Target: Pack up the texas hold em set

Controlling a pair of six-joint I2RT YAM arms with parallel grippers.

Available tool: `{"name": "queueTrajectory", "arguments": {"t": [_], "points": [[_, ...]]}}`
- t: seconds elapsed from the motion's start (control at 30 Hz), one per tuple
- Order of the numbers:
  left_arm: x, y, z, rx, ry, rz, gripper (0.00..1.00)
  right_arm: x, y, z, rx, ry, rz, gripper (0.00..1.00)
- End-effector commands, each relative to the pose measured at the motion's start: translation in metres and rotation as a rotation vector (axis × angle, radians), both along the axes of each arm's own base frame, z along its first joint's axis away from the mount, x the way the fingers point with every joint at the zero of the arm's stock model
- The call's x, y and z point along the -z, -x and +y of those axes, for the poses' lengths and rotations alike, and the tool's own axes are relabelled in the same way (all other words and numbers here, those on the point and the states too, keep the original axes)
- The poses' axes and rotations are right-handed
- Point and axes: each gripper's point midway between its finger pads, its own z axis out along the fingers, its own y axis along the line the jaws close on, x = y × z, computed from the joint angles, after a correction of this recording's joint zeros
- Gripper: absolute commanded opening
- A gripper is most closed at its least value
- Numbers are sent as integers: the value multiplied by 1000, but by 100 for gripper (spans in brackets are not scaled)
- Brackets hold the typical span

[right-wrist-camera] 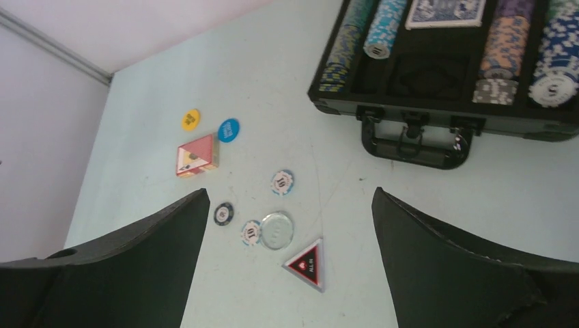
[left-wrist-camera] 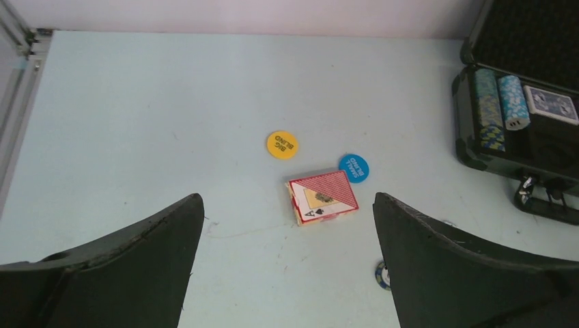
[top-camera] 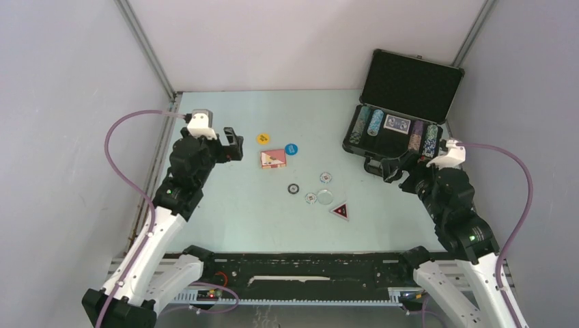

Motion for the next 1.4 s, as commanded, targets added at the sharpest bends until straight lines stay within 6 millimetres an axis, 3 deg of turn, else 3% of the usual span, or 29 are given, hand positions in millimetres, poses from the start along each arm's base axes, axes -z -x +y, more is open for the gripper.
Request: {"name": "queueTrajectory", "arguments": {"t": [0.0, 0.13, 0.27, 0.43, 0.6, 0.77, 0.93, 1.03, 1.17, 1.23, 1.37], "points": [[-36, -1, 13, -82, 22, -65, 100, -22, -1, 19, -98, -30, -114, 100], [-38, 0, 16, -93, 62, -83, 100, -11, -7, 37, -179, -34, -70, 100], [-32, -9, 20, -106, 110, -57, 100, 7, -18, 69, -293, -57, 7, 100], [-13, -30, 33, -164, 177, 39, 100, 28, -45, 133, -448, -60, 9, 100], [22, -55, 54, -236, 292, 174, 100, 51, -76, 211, -582, -155, 49, 100], [60, -83, 33, -129, 585, 347, 100, 79, -109, 261, -595, -323, 187, 100], [74, -117, 9, -70, 852, 411, 99, 113, -139, 287, -561, -470, 292, 100], [87, -134, -2, -22, 988, 427, 90, 134, -155, 301, -575, -537, 346, 100], [126, -142, 7, -115, 963, 466, 94, 165, -169, 316, -587, -519, 427, 100], [148, -142, 11, -155, 948, 504, 99, 182, -174, 318, -579, -506, 454, 100], [179, -148, 9, -165, 922, 562, 100, 200, -181, 317, -570, -505, 478, 100]]}}
